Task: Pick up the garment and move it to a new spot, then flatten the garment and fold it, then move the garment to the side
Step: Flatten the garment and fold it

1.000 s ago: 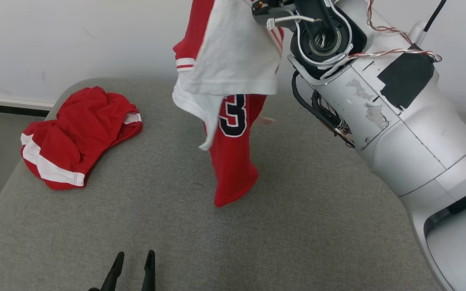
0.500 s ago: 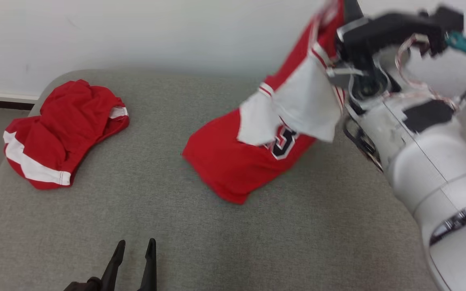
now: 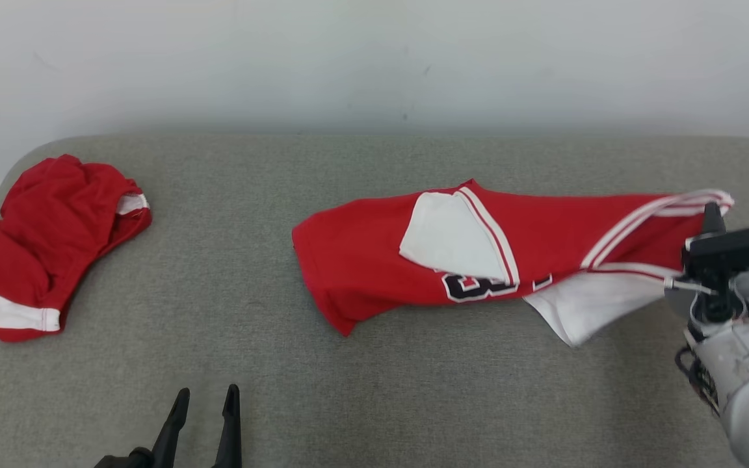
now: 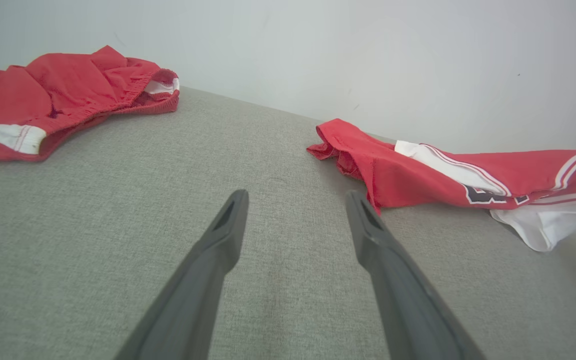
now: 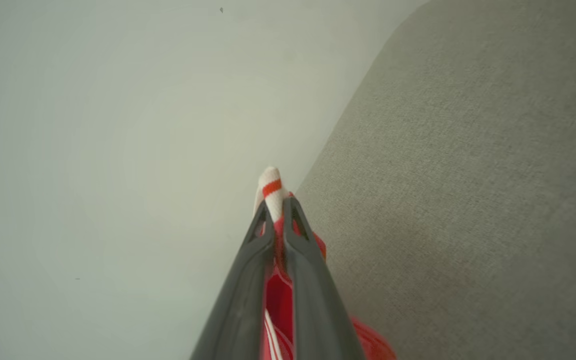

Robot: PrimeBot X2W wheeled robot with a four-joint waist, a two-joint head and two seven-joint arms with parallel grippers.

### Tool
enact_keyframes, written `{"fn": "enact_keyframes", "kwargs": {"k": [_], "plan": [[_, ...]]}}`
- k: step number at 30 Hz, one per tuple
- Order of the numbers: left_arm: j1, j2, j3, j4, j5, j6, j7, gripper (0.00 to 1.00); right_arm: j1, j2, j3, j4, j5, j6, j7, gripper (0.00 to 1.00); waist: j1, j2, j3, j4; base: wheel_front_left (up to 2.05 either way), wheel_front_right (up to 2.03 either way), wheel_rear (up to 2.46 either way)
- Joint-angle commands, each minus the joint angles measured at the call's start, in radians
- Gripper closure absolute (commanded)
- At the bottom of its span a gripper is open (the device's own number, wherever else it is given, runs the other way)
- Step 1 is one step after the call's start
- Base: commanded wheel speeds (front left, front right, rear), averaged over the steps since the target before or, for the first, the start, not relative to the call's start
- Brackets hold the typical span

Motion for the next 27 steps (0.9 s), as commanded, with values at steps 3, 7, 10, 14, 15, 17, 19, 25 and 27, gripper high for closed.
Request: {"fn": "enact_keyframes", "kwargs": {"k": [3, 7, 10, 14, 15, 17, 19, 25, 27], "plan": [[0.004, 0.0, 0.001, 0.005, 0.007, -0.004, -0.001, 0.0, 0.077, -0.024, -0.037, -0.021, -0.108, 0.001, 0.0, 1.0, -0.0001, -0.0001, -0.015, -0.024, 0.0, 0.0, 0.0], [0.011, 0.0, -0.003, 0.012, 0.006, -0.006, -0.001, 0.0, 0.159, -0.034, -0.033, -0.015, -0.272, 0.001, 0.0, 0.0, -0.0001, -0.0001, -0.029, -0.028, 0.0, 0.0, 0.0], [0.02, 0.0, -0.004, 0.014, 0.008, -0.006, -0.001, 0.0, 0.199, -0.061, -0.005, -0.019, -0.446, 0.001, 0.0, 0.0, -0.0001, -0.0001, -0.042, -0.026, 0.0, 0.0, 0.0], [0.033, 0.0, 0.006, 0.013, 0.011, -0.008, -0.001, 0.0, 0.246, -0.096, 0.016, -0.064, -0.711, 0.001, 0.0, 0.0, -0.0001, -0.0001, -0.063, -0.022, 0.0, 0.0, 0.0], [0.038, 0.0, 0.01, 0.013, 0.012, -0.009, -0.001, 0.0, 0.261, -0.095, 0.012, -0.08, -0.769, 0.001, 0.0, 0.0, -0.0001, -0.0001, -0.067, -0.022, 0.0, 0.0, 0.0], [0.047, 0.0, 0.017, 0.011, 0.012, -0.011, -0.001, 0.0, 0.287, -0.092, 0.014, -0.118, -0.909, 0.001, 0.0, 0.0, -0.0001, -0.0001, -0.073, -0.022, 0.0, 0.0, 0.0], [0.049, 0.0, 0.022, 0.009, 0.012, -0.013, -0.001, 0.0, 0.301, -0.084, 0.014, -0.153, -1.051, 0.001, -0.001, 0.0, -0.0001, -0.0001, -0.076, -0.021, 0.0, 0.0, 0.0], [0.049, 0.0, 0.027, 0.008, 0.014, -0.017, -0.001, 0.0, 0.314, 0.012, 0.001, -0.154, -1.326, 0.001, 0.011, 0.0, -0.0001, -0.0001, -0.073, -0.007, 0.0, 0.0, 0.0], [0.04, 0.0, 0.026, 0.007, 0.013, -0.02, -0.001, 0.0, 0.297, 0.047, -0.008, -0.14, -1.379, 0.001, 0.038, 0.0, -0.0001, -0.0001, -0.065, 0.001, 0.0, 0.0, 0.0]]}}
